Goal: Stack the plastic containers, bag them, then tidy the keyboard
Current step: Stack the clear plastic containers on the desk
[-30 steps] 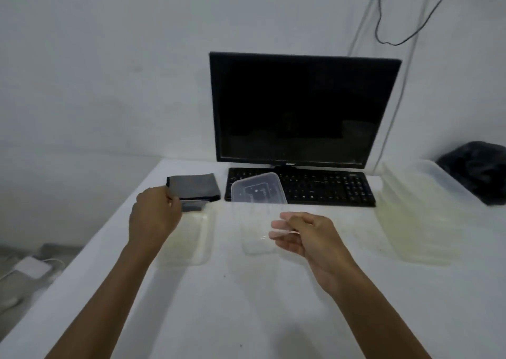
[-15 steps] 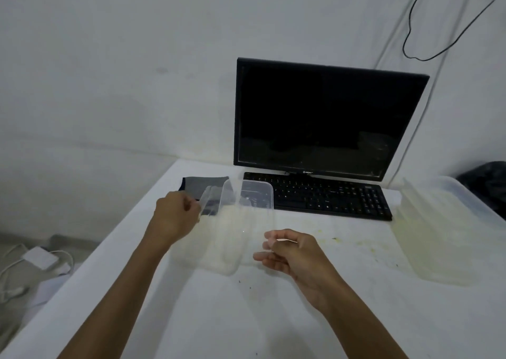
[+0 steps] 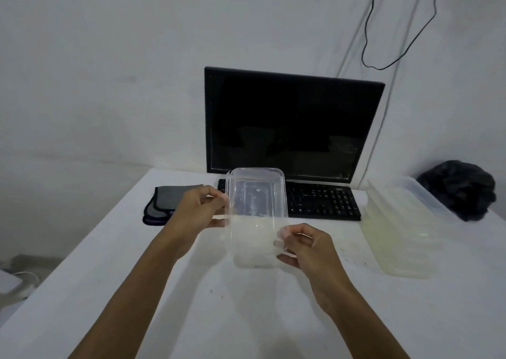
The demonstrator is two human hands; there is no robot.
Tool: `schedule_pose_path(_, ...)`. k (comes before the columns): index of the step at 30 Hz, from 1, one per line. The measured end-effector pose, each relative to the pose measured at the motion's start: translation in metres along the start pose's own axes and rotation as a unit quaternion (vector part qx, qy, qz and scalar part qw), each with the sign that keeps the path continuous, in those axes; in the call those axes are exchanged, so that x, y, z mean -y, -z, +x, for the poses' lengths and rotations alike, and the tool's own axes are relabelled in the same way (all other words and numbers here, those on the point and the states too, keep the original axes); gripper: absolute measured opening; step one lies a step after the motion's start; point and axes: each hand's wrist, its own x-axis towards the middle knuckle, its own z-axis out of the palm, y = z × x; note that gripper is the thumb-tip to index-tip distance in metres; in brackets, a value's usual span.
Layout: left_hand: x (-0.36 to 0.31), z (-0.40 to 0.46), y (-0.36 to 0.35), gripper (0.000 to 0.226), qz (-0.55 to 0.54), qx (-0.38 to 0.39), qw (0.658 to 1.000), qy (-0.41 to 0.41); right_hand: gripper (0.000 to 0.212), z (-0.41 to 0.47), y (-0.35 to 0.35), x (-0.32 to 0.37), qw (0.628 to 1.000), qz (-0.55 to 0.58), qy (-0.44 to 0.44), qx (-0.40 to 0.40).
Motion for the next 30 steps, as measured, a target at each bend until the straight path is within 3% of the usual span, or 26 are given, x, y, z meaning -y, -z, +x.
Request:
schedule_pose_path(9,-0.008,-0.001,-0.042,0.024,-0.061,0.070,0.996,0.014,0.017,-0.004,0.045,0.018,0.999,0.029,0.029,0.028)
schedule_pose_path(14,-0.013,-0.003,-0.064,0.022,-0.004,0.043,0.999,-0.028,0.013,-0.008,0.059,0.024,0.998,0.003,0.062,0.002)
schedule_pose_path(19,-0.018,-0.004,-0.085,0.019,-0.034,0.032,0.998,-0.036,0.012,-0.010,0.073,0.036,0.993,-0.046,0.104,-0.028)
schedule_pose_path(25,-0.051,-0.005,-0.147,0.023,-0.076,0.095,0.991,-0.055,0.013,-0.006,0.124,0.081,0.964,-0.075,0.215,-0.139)
schedule_pose_path(30,-0.072,-0.001,-0.215,0.057,0.036,0.171,0.977,-0.120,0.010,0.011,0.192,0.108,0.927,-0.117,0.243,-0.260)
